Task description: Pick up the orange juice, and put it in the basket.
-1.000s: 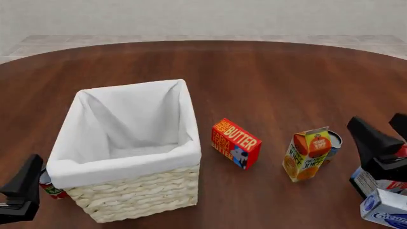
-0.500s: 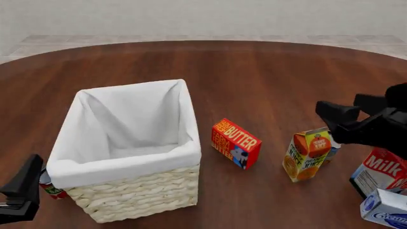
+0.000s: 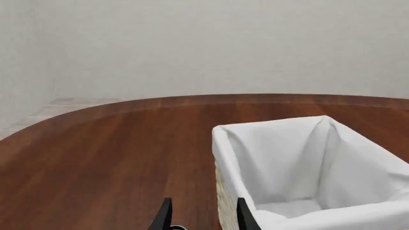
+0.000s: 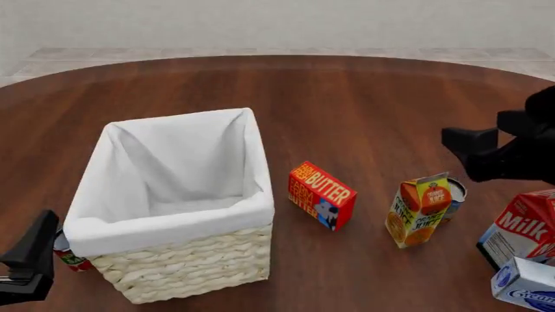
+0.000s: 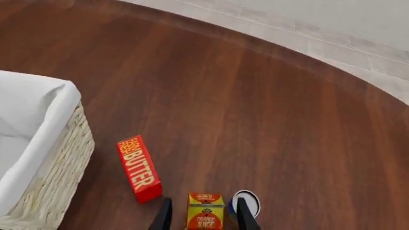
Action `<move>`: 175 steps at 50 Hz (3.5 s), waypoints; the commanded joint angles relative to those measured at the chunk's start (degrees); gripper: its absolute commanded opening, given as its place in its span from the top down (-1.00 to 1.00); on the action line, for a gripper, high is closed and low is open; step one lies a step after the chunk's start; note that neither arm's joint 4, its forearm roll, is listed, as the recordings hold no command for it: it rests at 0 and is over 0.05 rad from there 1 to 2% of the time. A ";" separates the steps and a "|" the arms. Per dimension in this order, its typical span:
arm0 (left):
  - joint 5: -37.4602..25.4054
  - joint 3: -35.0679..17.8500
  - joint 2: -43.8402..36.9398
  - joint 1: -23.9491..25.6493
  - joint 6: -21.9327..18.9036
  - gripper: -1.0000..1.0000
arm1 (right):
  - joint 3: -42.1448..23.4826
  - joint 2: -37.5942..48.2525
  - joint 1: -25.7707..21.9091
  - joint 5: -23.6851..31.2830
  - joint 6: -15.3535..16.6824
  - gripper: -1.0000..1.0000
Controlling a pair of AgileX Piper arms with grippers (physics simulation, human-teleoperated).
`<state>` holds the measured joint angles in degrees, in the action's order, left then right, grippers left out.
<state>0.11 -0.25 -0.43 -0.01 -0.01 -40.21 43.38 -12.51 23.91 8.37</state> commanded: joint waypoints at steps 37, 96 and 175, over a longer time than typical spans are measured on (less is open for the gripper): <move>0.00 0.00 0.01 0.00 0.00 -1.00 | 7.54 0.58 2.67 -0.44 -2.18 -1.00; 0.00 0.00 0.01 0.00 0.00 -1.00 | 13.00 16.45 3.50 -17.06 -0.78 -1.00; 0.00 0.00 0.00 -0.01 0.00 -1.00 | 18.14 26.17 4.73 -28.16 -1.85 1.00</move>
<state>0.11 -0.25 -0.43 -0.01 -0.01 -22.56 68.90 -8.26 -3.39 6.96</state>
